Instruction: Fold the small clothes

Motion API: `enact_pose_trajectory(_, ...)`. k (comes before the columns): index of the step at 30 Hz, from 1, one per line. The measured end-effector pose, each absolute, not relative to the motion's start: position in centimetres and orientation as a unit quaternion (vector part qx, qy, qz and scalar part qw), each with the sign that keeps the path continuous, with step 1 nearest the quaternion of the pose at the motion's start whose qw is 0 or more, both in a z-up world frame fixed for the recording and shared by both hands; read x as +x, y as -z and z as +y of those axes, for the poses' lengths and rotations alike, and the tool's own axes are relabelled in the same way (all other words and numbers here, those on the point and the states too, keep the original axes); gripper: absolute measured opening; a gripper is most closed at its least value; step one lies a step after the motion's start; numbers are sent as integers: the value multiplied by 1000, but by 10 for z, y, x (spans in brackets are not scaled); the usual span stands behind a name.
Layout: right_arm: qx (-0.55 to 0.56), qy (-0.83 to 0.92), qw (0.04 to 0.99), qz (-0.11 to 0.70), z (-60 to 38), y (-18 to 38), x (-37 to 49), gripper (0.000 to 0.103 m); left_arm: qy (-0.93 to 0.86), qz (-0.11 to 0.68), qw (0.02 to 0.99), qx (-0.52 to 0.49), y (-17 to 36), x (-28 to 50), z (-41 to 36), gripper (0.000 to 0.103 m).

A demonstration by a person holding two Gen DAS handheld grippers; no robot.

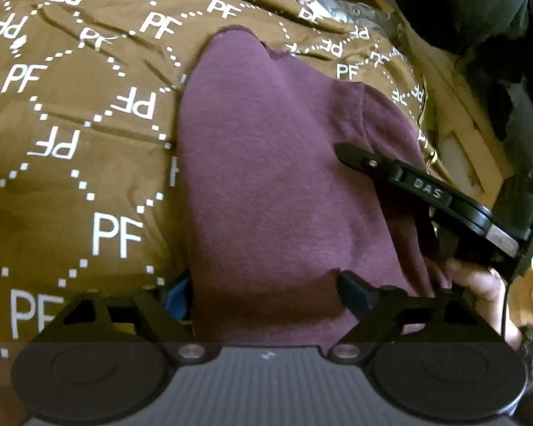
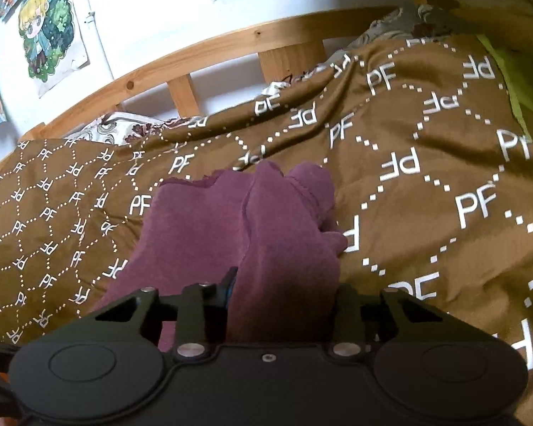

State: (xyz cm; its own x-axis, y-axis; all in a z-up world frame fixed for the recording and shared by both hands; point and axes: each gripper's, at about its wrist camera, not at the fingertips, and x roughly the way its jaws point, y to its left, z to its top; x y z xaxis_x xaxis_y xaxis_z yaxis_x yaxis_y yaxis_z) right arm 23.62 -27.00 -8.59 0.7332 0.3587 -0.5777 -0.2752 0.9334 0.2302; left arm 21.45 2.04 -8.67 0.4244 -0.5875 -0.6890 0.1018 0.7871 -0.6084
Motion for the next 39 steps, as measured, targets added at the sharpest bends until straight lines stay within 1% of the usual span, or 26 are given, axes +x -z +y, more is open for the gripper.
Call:
enact_pose_trajectory(1,63,-169,930,320,-268,82,234,33,213,488,809,-249,87,212,22,79)
enact_pose_trajectory(3,61,-167,933,313,-266,74,226,32,212,480,812,-256,87,208,27,70)
enact_pose_trajectory(4,59,-168,935,308,-264,71,221,31,213,477,813,-257,88,206,28,68)
enact_pose_trajectory(6,38,-172,939,295,-258,64,211,30,214,469,820,-251,85,202,29,59)
enact_pose_trajectory(9,-8,-176,946,271,-246,55,198,29,208,451,834,-241,76,193,31,52)
enact_pose_trajectory(12,-37,-180,952,246,-235,41,187,28,200,425,853,-228,63,182,33,50)
enact_pose_trajectory(18,-62,-203,958,191,-219,6,175,28,182,359,894,-197,32,173,42,50)
enact_pose_trajectory(25,-66,-232,960,141,-187,-24,202,28,140,318,919,-188,11,195,68,50)
enact_pose_trajectory(32,-53,-259,952,154,-158,-20,257,28,105,324,922,-186,22,226,93,50)
enact_pose_trajectory(39,-27,-258,945,200,-147,13,298,28,103,351,915,-170,46,245,96,51)
